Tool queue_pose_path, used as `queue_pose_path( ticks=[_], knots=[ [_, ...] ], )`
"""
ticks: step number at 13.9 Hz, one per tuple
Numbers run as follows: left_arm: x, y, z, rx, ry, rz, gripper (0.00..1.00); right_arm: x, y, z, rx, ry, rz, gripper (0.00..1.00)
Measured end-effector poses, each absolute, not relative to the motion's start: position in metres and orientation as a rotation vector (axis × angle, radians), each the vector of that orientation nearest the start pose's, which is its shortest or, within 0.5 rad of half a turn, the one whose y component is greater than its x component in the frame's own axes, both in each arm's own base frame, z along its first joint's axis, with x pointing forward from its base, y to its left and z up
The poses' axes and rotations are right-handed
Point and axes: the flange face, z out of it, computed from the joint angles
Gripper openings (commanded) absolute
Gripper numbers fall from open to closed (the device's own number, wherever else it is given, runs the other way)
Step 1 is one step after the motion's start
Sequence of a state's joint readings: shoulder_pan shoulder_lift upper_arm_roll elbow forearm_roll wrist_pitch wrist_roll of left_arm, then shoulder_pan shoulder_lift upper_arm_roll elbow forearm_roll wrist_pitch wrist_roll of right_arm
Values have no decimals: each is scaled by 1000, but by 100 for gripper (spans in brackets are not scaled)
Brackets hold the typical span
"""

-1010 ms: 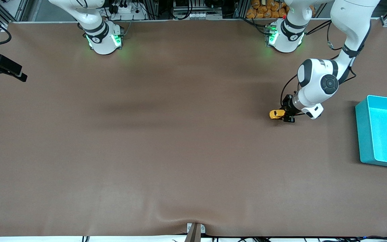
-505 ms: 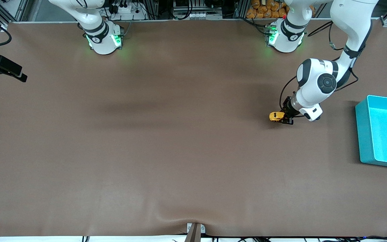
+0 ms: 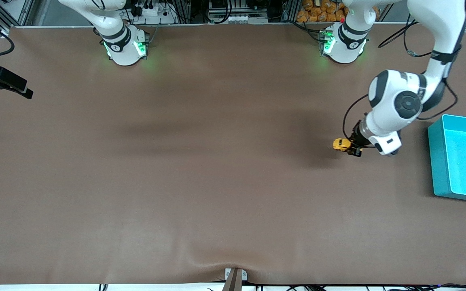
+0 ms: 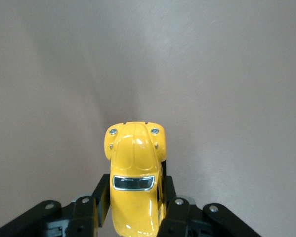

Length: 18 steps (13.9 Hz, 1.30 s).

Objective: Wind and store yellow beetle car
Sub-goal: 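Carry the yellow car with the left gripper over the teal bin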

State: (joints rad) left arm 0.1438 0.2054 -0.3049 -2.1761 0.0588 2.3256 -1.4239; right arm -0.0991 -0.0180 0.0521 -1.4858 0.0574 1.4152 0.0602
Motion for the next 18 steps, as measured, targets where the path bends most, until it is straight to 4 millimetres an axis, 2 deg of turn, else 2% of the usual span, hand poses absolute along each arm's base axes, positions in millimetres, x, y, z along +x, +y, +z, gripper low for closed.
queue_pose_path(
  ticks=[3, 8, 11, 15, 18],
  knots=[
    [571, -57, 336, -2645, -1657, 71, 0, 532, -18, 661, -3081, 153, 82, 100],
    [593, 8, 374, -2794, -1424, 46, 0, 532, -18, 661, -3081, 153, 82, 100],
    [595, 55, 385, -2877, -1261, 40, 0, 532, -18, 661, -3081, 153, 82, 100],
    [591, 132, 401, -2989, -989, 13, 0, 532, -18, 660, -3081, 153, 82, 100],
    [583, 186, 401, -3050, -795, 13, 0, 532, -18, 660, -3081, 153, 84, 100]
  ],
)
